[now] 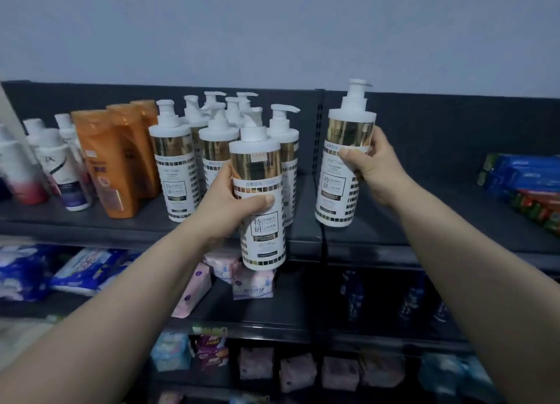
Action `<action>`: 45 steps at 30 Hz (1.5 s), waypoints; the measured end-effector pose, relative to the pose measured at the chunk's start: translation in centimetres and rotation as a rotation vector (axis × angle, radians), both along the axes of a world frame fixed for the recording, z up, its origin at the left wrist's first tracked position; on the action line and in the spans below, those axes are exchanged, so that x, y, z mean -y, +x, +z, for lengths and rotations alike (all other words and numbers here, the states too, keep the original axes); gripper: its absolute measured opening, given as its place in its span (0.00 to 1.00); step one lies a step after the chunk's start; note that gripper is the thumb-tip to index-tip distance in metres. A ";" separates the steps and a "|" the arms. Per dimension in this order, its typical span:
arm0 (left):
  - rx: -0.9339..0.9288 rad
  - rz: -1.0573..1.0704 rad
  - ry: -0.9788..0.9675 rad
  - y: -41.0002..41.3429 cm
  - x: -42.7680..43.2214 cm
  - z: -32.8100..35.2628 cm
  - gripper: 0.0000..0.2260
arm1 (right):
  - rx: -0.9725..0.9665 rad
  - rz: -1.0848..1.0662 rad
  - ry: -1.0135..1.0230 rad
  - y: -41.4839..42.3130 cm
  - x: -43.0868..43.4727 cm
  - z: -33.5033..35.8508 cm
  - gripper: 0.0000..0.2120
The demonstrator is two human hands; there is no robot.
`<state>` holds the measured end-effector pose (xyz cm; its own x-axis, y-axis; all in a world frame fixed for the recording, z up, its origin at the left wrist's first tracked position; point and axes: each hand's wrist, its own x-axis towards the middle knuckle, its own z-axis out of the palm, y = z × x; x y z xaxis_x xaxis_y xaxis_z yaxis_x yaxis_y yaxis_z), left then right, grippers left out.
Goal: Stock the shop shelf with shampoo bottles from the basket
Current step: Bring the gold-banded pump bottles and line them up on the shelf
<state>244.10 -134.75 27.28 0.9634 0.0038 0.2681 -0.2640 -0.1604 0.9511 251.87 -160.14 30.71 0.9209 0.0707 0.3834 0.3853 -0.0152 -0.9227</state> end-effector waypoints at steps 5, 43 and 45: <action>0.017 0.054 0.018 0.9 -0.2 0.4 0.33 | -0.046 0.081 -0.022 6.4 -1.1 -0.9 0.24; -0.007 0.080 -0.039 0.0 2.0 -1.1 0.28 | 0.122 0.207 -0.390 11.5 -2.7 -3.7 0.33; 0.002 0.054 -0.053 0.2 2.6 -1.1 0.30 | 0.215 0.186 -0.287 7.7 -2.2 -2.4 0.27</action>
